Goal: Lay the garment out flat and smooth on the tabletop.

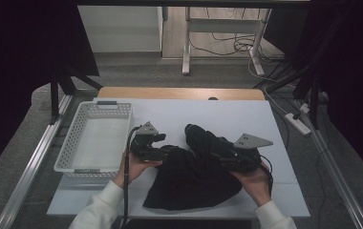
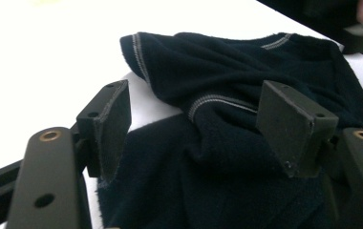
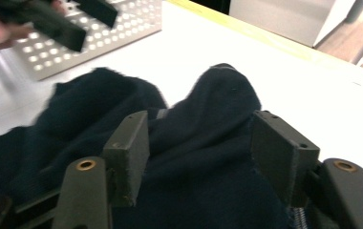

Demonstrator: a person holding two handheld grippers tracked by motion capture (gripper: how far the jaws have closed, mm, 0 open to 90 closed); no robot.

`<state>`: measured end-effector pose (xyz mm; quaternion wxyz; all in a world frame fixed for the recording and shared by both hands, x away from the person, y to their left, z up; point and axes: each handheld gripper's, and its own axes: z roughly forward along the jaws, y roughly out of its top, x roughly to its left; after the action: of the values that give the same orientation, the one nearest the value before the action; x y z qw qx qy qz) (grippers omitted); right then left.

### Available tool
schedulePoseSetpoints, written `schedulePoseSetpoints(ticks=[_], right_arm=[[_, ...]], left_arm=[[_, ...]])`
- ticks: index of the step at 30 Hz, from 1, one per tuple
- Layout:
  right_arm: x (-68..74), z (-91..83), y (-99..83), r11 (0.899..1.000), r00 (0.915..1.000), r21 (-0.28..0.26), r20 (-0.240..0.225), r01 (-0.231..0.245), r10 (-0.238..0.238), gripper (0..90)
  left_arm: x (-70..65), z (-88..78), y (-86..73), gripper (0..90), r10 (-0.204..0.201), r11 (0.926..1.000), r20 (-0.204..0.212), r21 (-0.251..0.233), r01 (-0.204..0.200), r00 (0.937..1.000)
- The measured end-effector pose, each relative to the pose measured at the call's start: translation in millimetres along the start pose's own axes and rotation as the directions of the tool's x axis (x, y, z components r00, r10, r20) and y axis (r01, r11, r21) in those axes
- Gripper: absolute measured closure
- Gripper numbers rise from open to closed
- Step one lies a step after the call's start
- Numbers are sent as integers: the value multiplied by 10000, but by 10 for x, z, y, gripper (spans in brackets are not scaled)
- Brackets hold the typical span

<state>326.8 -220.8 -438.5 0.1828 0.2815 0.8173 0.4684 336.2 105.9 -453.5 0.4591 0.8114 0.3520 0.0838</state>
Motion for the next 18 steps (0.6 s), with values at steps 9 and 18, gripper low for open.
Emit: schedulePoseSetpoints(ticks=[9, 18], right_arm=[[-147, 390, 89, 9980, 9999, 632, -135, -51, 60, 344], [-293, 682, 58, 9908, 9997, 1330, 7, -257, 259, 336]], left_arm=[[-51, 82, -33, 286, 18, 9996, 255, 265, -25, 9997], [-132, 205, -93, 295, 135, 9969, 531, 762, -175, 9985]])
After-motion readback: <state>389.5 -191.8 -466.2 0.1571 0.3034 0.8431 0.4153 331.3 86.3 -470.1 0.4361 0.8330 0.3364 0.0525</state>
